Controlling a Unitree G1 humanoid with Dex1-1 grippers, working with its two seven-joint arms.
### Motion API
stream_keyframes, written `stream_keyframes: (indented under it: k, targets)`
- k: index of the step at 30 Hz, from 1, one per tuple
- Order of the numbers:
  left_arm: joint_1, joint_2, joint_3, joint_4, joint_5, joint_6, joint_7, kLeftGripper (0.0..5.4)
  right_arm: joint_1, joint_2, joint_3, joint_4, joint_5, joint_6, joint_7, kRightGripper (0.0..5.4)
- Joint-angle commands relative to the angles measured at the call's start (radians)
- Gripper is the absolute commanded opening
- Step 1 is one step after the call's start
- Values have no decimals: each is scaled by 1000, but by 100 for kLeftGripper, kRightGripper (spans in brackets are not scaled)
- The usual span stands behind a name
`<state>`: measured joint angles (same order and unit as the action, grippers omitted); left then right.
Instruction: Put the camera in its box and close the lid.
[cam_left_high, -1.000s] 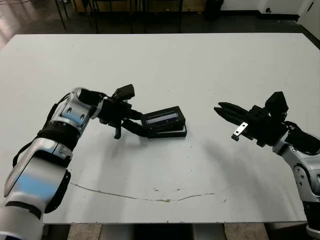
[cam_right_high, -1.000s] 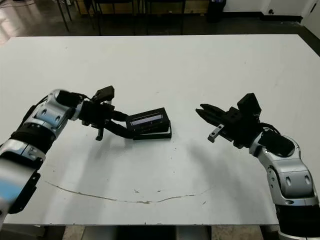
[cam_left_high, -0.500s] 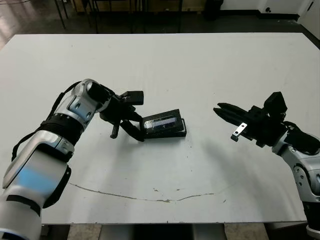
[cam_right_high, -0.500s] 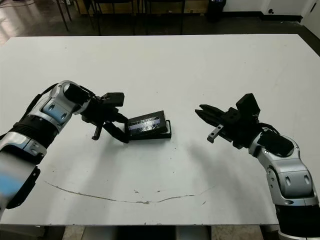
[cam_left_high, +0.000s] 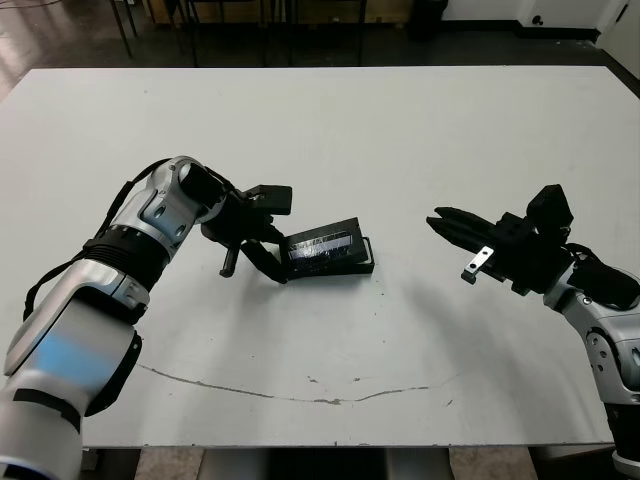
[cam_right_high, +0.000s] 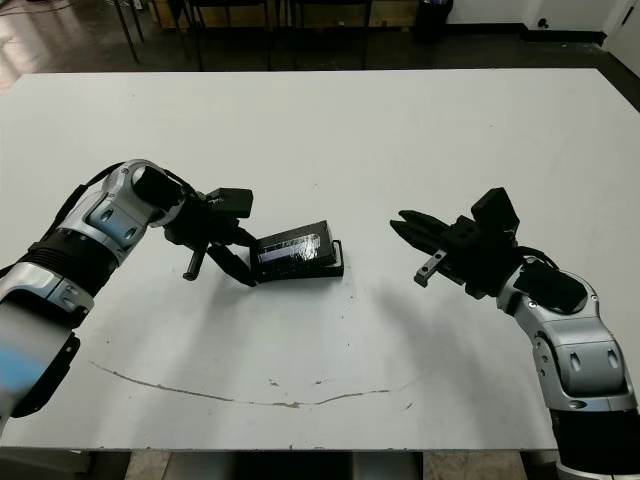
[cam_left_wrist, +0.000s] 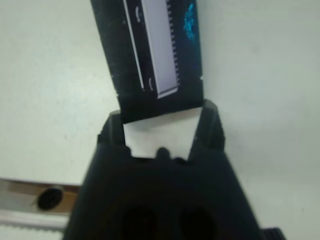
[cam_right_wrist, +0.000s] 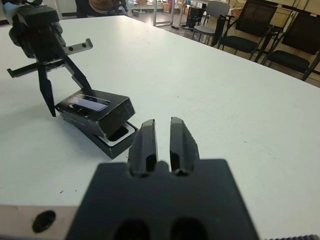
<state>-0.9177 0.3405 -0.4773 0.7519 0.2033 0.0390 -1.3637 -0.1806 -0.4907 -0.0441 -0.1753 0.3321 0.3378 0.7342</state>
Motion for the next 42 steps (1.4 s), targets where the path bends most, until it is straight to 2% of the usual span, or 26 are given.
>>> stream_keyframes:
  k: [1, 10, 17, 30, 42]
  targets:
    - [4, -36, 0, 37, 4, 19, 28, 27, 17, -13, 4, 16, -12, -16, 5, 0]
    - [-39, -86, -13, 112, 31, -25, 41, 27, 16, -14, 2, 27, -6, -22, 19, 0]
    - [-77, -113, -21, 104, 61, 51, 54, 24, 22, -15, 2, 19, -13, -22, 14, 0]
    - [-162, -145, -63, 143, 149, 21, 89, 20, 27, -17, -6, 9, -9, -17, 7, 0]
    - [-223, -196, -45, 160, 157, 54, 82, 17, 38, -10, -8, 8, -15, -25, -1, 0]
